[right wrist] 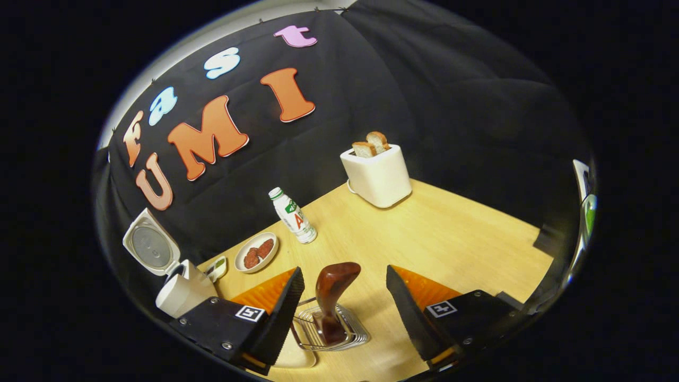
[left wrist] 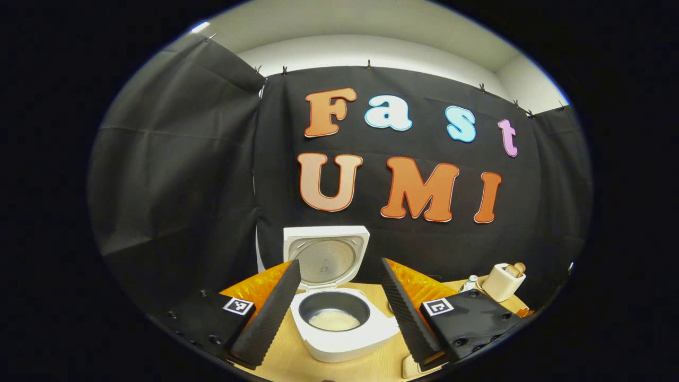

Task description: Close the left gripper, press the button to open the rice cooker; take a wooden spoon from the chopstick holder with the right hand, scoop a spoonful of rice and pour it into the rice cooker, then put the wooden spoon back into the chopstick holder.

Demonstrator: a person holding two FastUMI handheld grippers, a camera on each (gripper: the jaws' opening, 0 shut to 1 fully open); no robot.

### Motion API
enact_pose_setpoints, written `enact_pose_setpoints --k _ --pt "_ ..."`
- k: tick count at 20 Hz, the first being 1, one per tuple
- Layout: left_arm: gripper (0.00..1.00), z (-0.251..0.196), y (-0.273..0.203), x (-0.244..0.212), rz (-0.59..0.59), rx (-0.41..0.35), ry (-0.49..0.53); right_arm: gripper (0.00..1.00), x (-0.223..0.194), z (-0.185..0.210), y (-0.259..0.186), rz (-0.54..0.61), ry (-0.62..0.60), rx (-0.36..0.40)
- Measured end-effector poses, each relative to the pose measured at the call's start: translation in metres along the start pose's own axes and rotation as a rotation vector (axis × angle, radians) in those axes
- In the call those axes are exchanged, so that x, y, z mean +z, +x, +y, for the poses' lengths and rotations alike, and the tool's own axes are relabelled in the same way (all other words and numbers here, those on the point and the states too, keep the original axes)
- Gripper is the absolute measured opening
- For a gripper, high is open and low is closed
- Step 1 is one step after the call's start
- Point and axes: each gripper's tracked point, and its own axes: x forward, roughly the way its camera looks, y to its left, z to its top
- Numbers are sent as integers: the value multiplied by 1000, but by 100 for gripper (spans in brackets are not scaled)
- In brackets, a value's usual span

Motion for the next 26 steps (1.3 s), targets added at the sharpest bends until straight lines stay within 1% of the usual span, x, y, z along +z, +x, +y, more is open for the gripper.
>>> enact_pose_setpoints --k 2,5,8,9,12,14,16,19,21,24,26 --pt "100 0 15 10 -10 -3 -3 95 19 -1 -9 -36 -53 -22" --pt "100 -1 45 32 -44 4 12 95 48 9 -26 -75 -99 -18" --pt "97 9 81 55 -83 48 48 95 70 22 -37 -111 -103 -3" --pt "100 5 95 60 -92 40 48 95 73 25 -40 -117 -100 -1" --pt "100 5 144 66 -85 31 52 95 83 32 -46 -130 -99 0" --pt "100 6 176 64 -64 26 53 95 87 34 -48 -138 -113 -10" --pt "100 12 208 61 -50 42 54 95 93 32 -50 -150 -127 -25" --pt "100 14 250 46 -8 48 32 95 98 26 -48 -148 -123 -54" --pt "100 18 278 34 26 57 40 95 100 22 -46 -146 -119 -71" --pt "100 19 307 19 63 66 59 95 104 18 -44 -143 -124 -96" --pt "99 19 326 16 72 59 36 95 103 18 -42 -129 -130 -99"
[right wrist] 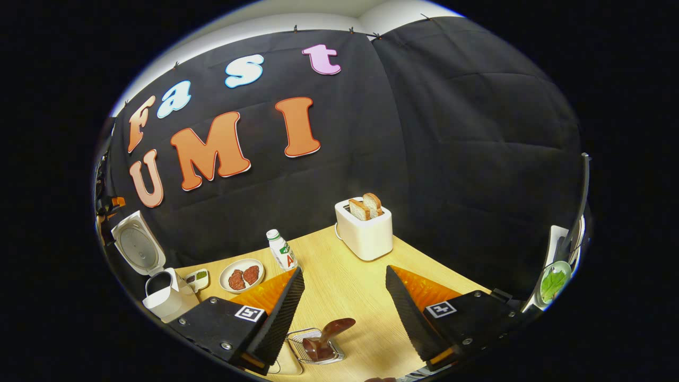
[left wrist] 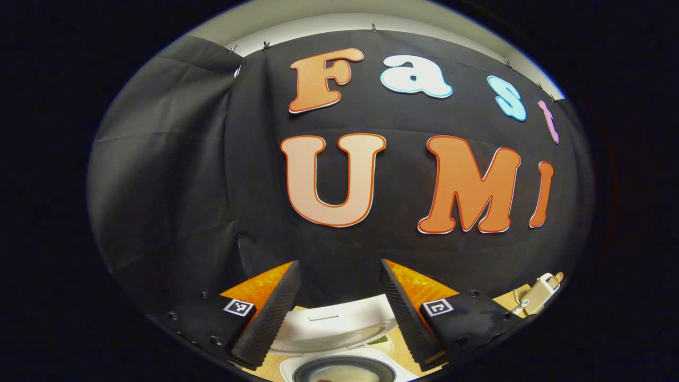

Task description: Close the left gripper, press the button to open the rice cooker; take a wooden spoon from the chopstick holder with the right hand, scoop a spoonful of rice and pour it into the rice cooker, then put the wooden spoon back into the chopstick holder.

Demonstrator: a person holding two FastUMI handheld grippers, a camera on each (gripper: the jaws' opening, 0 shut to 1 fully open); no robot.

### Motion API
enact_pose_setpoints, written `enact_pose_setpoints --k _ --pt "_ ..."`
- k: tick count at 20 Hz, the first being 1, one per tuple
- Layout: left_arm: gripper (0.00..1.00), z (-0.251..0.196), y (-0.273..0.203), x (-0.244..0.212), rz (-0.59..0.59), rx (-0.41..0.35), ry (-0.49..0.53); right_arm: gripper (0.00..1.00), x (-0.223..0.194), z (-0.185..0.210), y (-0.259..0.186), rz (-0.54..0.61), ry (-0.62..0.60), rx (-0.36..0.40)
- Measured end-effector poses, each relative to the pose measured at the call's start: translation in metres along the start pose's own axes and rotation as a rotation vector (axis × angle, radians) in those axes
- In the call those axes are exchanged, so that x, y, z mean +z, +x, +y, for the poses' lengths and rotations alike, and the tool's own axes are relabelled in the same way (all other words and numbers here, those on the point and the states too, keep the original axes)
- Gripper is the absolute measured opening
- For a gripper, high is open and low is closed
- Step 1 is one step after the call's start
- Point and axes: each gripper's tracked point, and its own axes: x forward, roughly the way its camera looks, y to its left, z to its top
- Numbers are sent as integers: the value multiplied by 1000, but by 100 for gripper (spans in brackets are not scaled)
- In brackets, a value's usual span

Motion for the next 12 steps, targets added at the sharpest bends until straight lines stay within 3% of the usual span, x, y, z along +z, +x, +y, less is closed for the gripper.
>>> enact_pose_setpoints --k 4,6,9,12 --pt "100 19 22 -11 54 27 -112 95 5 2 0 -1 -25 -2" --pt "100 28 27 -14 64 56 -89 95 9 3 0 -7 -32 3" --pt "100 24 31 -43 157 36 -91 95 15 5 -3 -11 -5 17" --pt "99 25 24 -47 179 41 -23 95 16 6 -6 -15 12 25"
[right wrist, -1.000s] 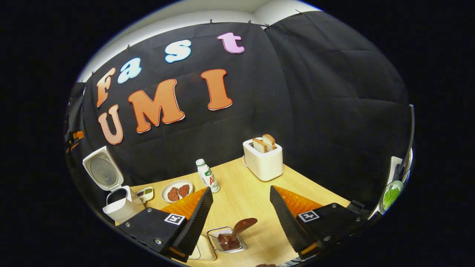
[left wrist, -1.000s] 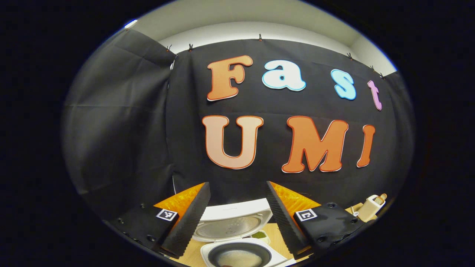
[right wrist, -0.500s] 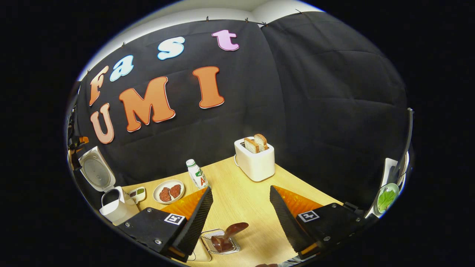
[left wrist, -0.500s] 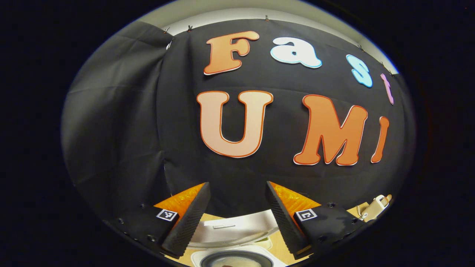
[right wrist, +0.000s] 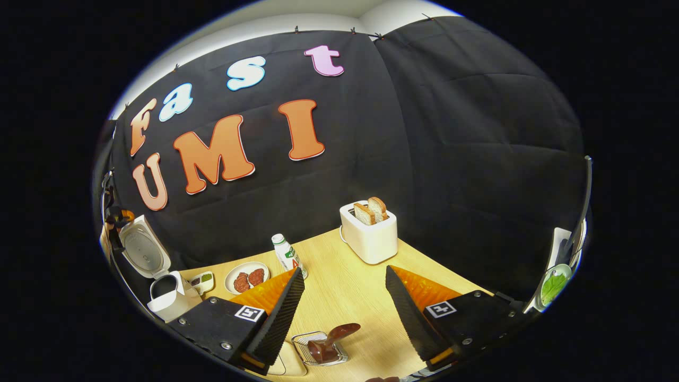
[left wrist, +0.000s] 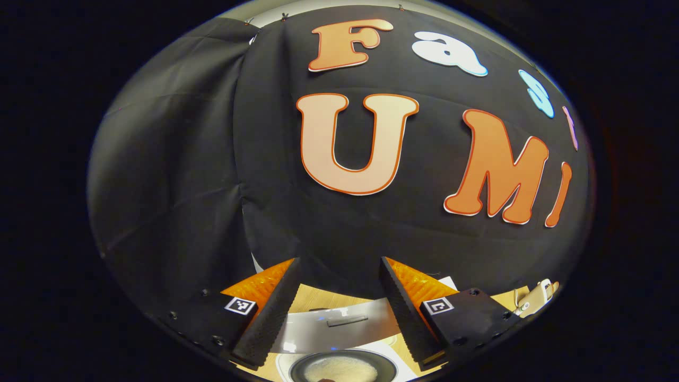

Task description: Close the left gripper, press the button to open the rice cooker; take a wooden spoon from the chopstick holder with the right hand, scoop a spoonful of rice and pour it into the rice cooker, then put the wooden spoon back into the chopstick holder.

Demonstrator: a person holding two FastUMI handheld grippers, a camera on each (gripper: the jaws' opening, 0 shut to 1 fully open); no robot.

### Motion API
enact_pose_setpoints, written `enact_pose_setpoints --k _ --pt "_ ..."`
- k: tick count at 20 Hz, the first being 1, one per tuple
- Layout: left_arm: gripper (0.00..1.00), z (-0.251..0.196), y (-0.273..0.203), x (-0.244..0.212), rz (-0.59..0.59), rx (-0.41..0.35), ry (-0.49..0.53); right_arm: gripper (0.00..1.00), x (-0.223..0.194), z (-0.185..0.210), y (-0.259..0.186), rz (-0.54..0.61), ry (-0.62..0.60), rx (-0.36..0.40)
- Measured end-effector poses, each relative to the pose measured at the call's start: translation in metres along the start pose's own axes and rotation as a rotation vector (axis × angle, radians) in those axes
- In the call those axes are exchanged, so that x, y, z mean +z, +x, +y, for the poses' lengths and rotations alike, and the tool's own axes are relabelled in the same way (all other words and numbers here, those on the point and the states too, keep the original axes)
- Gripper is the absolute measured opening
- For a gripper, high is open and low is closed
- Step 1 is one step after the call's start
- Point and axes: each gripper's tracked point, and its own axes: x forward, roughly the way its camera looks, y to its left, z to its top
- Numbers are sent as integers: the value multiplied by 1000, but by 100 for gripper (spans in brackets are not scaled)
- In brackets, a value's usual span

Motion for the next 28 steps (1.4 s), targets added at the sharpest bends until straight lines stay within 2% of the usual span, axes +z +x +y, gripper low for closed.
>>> enact_pose_setpoints --k 8,14,21,28 --pt "100 -20 -47 -26 6 -57 2 95 1 4 -16 -6 12 50" --pt "99 -43 -111 -91 33 -104 -8 95 7 5 -31 -29 50 123" --pt "100 -53 -162 -171 15 -65 -1 94 -7 -9 -39 15 8 173" --pt "99 -56 -164 -235 80 -25 56 95 -14 -13 -36 49 -16 210"
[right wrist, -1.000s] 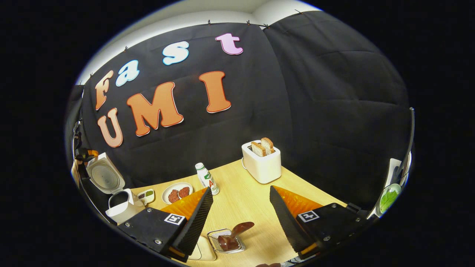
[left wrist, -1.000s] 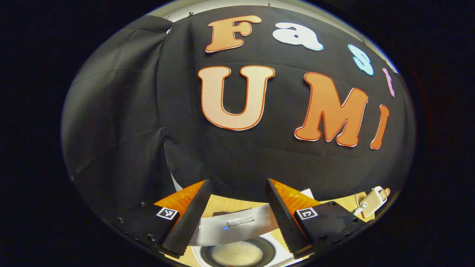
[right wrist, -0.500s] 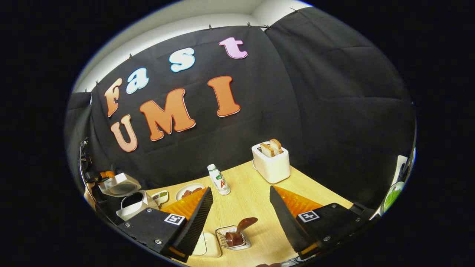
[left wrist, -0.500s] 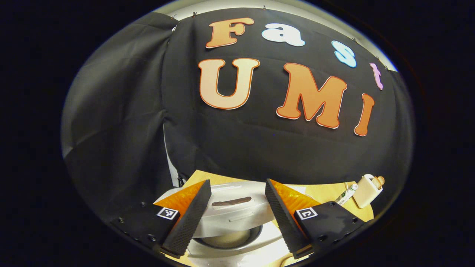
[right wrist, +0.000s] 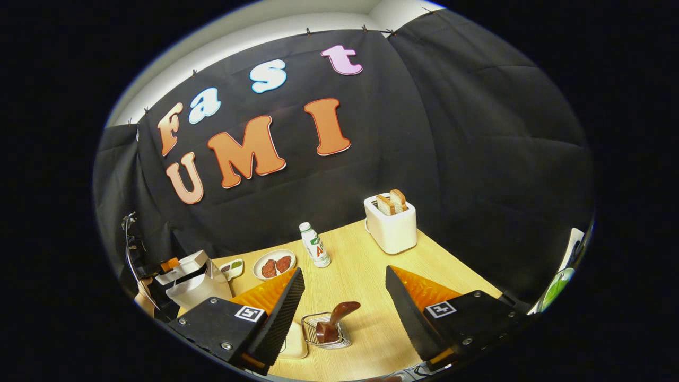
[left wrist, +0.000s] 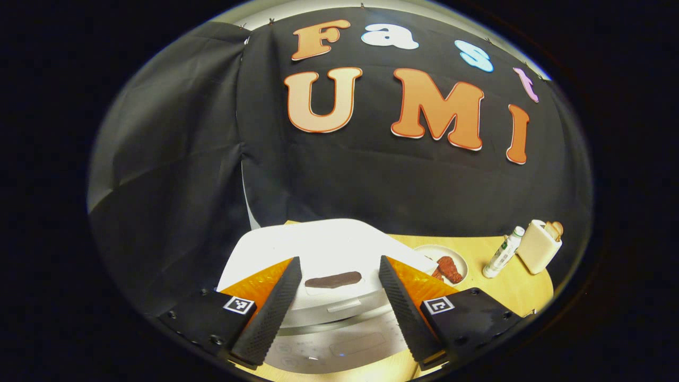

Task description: Close the left gripper, press the button to open the rice cooker; take a wooden spoon from the chopstick holder with the right hand, scoop a spoonful of rice and pour it into the rice cooker, then put the wooden spoon back into the chopstick holder.

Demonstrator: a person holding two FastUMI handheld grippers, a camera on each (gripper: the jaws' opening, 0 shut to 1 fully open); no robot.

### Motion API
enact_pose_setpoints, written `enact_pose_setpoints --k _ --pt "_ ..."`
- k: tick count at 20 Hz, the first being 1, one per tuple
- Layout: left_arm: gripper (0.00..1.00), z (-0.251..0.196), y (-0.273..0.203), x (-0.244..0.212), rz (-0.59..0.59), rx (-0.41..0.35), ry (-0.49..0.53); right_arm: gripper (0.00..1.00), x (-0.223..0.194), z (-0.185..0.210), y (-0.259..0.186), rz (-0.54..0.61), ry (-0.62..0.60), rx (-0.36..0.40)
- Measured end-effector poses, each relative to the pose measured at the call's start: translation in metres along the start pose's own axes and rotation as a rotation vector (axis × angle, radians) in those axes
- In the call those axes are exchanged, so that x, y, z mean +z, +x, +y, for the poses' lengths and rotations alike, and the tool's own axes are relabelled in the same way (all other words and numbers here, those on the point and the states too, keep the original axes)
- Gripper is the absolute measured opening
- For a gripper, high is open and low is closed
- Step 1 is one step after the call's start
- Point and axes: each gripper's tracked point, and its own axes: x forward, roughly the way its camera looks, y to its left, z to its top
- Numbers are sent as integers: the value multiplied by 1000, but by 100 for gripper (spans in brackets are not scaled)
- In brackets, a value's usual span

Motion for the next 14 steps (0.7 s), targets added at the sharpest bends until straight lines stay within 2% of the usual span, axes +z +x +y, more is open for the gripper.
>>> enact_pose_setpoints --k 6,7,8,9,11,14 --pt "100 2 9 -42 61 31 27 95 -9 -5 7 30 34 0" --pt "100 0 8 -37 23 30 49 95 -10 -6 7 33 39 -3" --pt "100 2 13 -45 39 36 49 95 -12 -6 8 35 41 -5" --pt "100 3 12 -37 -1 35 44 95 -13 -7 8 35 38 -8" --pt "100 2 13 -36 -7 35 45 95 -15 -7 9 33 26 -15" --pt "100 -1 3 -36 48 -1 51 95 -7 -3 6 8 7 -18"
